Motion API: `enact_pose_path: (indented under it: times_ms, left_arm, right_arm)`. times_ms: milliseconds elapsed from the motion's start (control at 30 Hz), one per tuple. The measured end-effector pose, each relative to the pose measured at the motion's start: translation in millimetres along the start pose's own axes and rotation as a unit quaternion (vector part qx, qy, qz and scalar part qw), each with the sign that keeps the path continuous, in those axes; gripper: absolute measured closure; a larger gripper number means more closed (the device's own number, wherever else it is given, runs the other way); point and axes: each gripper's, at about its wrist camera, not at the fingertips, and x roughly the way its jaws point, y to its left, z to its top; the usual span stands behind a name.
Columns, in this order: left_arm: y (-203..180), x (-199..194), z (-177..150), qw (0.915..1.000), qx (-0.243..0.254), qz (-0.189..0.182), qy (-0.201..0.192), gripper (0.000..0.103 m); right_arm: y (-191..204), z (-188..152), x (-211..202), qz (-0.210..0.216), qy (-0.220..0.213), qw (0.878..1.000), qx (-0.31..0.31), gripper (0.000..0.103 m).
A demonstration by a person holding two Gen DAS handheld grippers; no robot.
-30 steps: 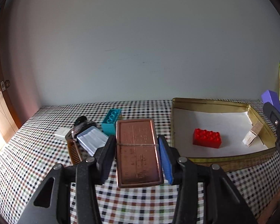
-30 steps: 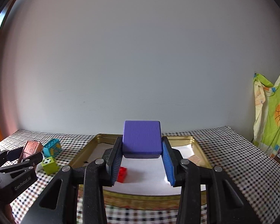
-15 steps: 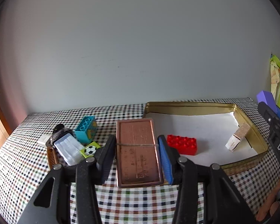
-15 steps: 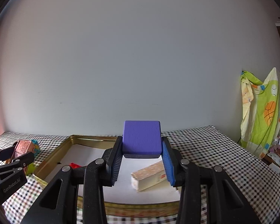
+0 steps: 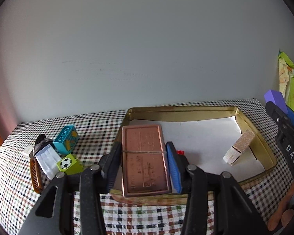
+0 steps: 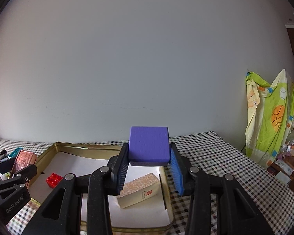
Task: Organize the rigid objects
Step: 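Carry the copper case with the left gripper while the right gripper carries the purple block over the tin, then open both grippers to drop the copper case and purple block into the tin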
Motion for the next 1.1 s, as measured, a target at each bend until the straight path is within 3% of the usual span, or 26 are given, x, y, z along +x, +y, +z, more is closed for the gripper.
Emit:
enact_pose_path:
  times_ms: [567, 1100]
  left_arm:
    - [-42, 38, 8, 0.9995, 0.01, -0.021, 0.024, 0.058]
    - [-45, 60, 7, 0.9986, 0.004, -0.02, 0.05, 0.058]
  right_arm:
    - [-11, -9, 56, 0.012, 0.088, 0.996, 0.025, 0.06]
    - [1, -12, 75, 0.045, 0.121, 0.992, 0.004, 0.06]
